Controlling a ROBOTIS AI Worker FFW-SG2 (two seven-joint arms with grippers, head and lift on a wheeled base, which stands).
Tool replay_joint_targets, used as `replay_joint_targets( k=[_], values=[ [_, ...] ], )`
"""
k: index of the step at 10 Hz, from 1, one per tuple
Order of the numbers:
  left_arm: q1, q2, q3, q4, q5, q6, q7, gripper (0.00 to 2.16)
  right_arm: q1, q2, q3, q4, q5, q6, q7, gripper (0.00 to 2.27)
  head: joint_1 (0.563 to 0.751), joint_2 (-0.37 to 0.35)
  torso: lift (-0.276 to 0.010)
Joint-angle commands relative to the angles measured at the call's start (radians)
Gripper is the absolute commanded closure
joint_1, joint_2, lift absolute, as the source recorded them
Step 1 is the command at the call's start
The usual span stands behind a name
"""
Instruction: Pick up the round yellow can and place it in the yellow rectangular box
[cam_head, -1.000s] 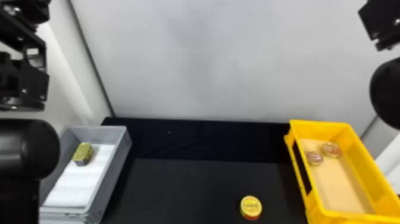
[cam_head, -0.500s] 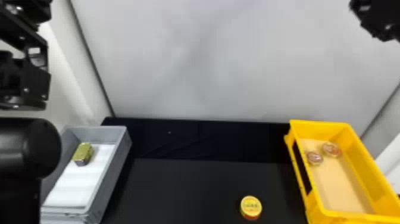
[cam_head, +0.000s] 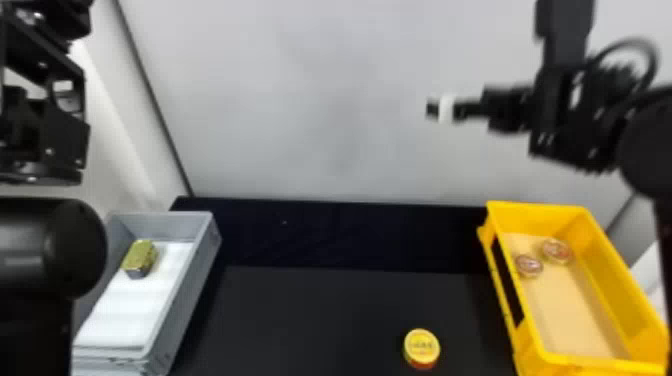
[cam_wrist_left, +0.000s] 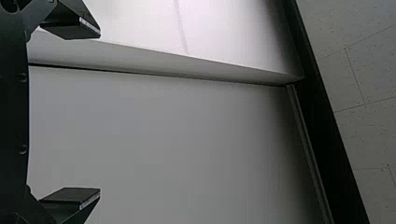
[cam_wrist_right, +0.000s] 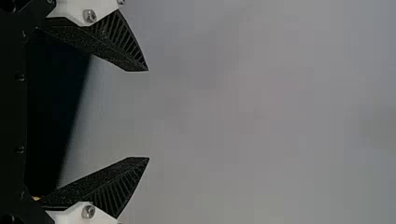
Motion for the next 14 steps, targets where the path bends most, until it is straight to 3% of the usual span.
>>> replay_joint_targets(
  k=[1,2,3,4,6,8,10,14],
  values=[
    [-0.001,-0.001,-0.002,0.001,0.003,0.0,-0.001,0.09,0.076,-0.01,0.029,0.128,0.006,0.014,0.119,0.11,0.663,0.054,-0.002],
    [-0.003,-0.001,-0.003,0.003,0.003,0.0,0.001,0.09,0.085,-0.016,0.052,0.177,0.13,0.014,0.284,0.1,0.663,0.054,-0.002],
    [-0.003,-0.001,-0.005,0.003,0.003,0.0,0.001,0.09,0.097,-0.012,0.097,0.229,0.449,0.001,0.612,0.1,0.663,0.054,-0.002],
    [-0.003,-0.004,-0.005,0.004,0.003,-0.002,0.001,0.09,0.123,-0.021,0.153,0.252,0.617,-0.031,0.759,0.09,0.663,0.054,-0.002],
    [-0.003,-0.01,-0.006,0.009,0.005,-0.008,0.001,0.09,0.215,0.01,0.132,0.298,0.738,-0.066,0.841,0.07,0.663,0.054,-0.002],
    [-0.003,-0.01,-0.006,0.01,0.005,-0.009,0.001,0.09,0.26,0.03,0.112,0.384,0.77,-0.103,0.876,0.07,0.663,0.054,-0.002],
    [-0.006,-0.01,-0.008,0.01,0.006,-0.009,0.001,0.09,0.264,0.028,0.15,0.505,0.807,-0.189,0.948,0.07,0.663,0.054,-0.002],
    [-0.015,-0.013,-0.019,0.018,0.006,-0.012,0.001,0.09,0.237,0.03,0.215,0.685,0.807,-0.292,0.977,0.07,0.663,0.054,-0.002]
  ],
)
